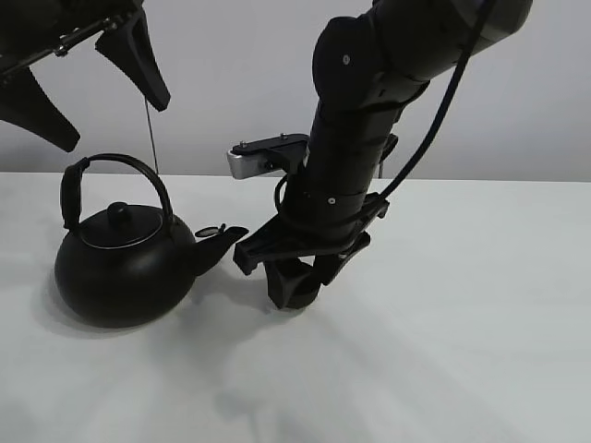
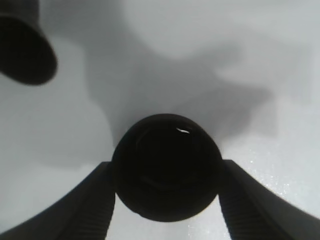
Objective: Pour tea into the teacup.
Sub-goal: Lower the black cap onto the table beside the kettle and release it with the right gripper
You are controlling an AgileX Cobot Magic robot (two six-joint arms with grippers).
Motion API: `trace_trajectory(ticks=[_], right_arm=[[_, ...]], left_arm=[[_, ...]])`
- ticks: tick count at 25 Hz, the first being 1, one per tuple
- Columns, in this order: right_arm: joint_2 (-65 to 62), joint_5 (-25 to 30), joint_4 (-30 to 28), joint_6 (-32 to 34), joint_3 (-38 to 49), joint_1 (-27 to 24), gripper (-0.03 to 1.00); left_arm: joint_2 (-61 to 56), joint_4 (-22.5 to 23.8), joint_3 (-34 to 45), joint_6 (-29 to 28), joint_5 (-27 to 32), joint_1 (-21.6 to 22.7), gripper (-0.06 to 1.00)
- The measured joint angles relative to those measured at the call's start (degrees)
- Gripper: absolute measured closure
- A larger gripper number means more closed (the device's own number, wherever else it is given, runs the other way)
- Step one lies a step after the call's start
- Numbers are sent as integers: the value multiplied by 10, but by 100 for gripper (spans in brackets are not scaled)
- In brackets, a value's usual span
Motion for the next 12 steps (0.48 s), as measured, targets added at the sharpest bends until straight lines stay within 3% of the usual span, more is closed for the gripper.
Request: trace_trajectory(ticks=[12], right_arm=[[10,1,4,0,-4,0,54]], left_arm=[[0,0,0,0,0,0,25]])
